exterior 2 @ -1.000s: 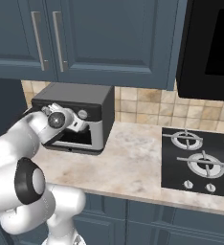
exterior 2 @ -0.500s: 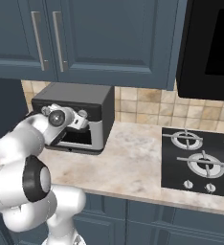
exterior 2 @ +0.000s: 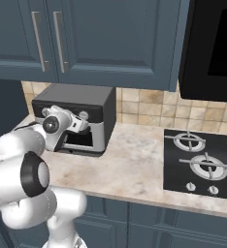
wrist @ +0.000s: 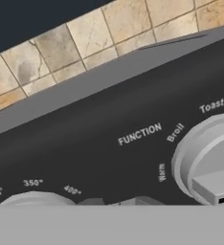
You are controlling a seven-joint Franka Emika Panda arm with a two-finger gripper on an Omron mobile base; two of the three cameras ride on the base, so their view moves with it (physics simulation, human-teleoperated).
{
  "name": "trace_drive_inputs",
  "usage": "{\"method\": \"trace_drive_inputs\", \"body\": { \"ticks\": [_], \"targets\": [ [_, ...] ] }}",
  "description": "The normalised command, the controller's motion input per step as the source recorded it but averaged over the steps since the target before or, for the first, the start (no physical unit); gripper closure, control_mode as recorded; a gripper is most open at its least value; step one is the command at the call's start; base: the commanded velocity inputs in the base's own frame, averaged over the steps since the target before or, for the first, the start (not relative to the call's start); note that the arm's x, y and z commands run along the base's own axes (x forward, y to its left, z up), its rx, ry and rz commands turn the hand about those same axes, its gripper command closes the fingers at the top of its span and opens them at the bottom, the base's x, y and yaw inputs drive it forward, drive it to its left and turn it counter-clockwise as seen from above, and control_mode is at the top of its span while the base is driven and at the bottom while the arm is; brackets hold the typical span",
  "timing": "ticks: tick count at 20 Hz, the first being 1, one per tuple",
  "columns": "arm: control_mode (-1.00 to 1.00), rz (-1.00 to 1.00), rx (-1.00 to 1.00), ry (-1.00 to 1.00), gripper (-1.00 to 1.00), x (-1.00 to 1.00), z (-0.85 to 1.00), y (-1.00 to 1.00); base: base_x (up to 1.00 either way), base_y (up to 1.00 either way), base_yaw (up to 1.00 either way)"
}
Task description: Pull the toaster oven rack outwards. Pick up the baguette from the plate and place it on the toaster oven rack. Close the toaster oven door fully and set the temperature to the lowest setting.
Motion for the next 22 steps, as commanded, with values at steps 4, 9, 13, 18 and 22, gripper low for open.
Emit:
{"method": "trace_drive_inputs", "body": {
  "ticks": [4,9,13,18,22],
  "targets": [
    [-1.00,0.00,-0.11,0.00,1.00,0.54,1.00,0.53,0.00,0.00,0.00],
    [-1.00,0.02,-0.14,0.01,1.00,0.38,1.00,0.37,0.00,0.00,0.00],
    [-1.00,0.05,-0.18,0.06,1.00,0.34,1.00,0.37,0.00,0.00,0.00],
    [-1.00,0.06,-0.24,0.12,1.00,0.35,1.00,0.43,0.00,0.00,0.00],
    [-1.00,0.08,-0.26,0.14,1.00,0.40,1.00,0.48,0.00,0.00,0.00]
  ]
}}
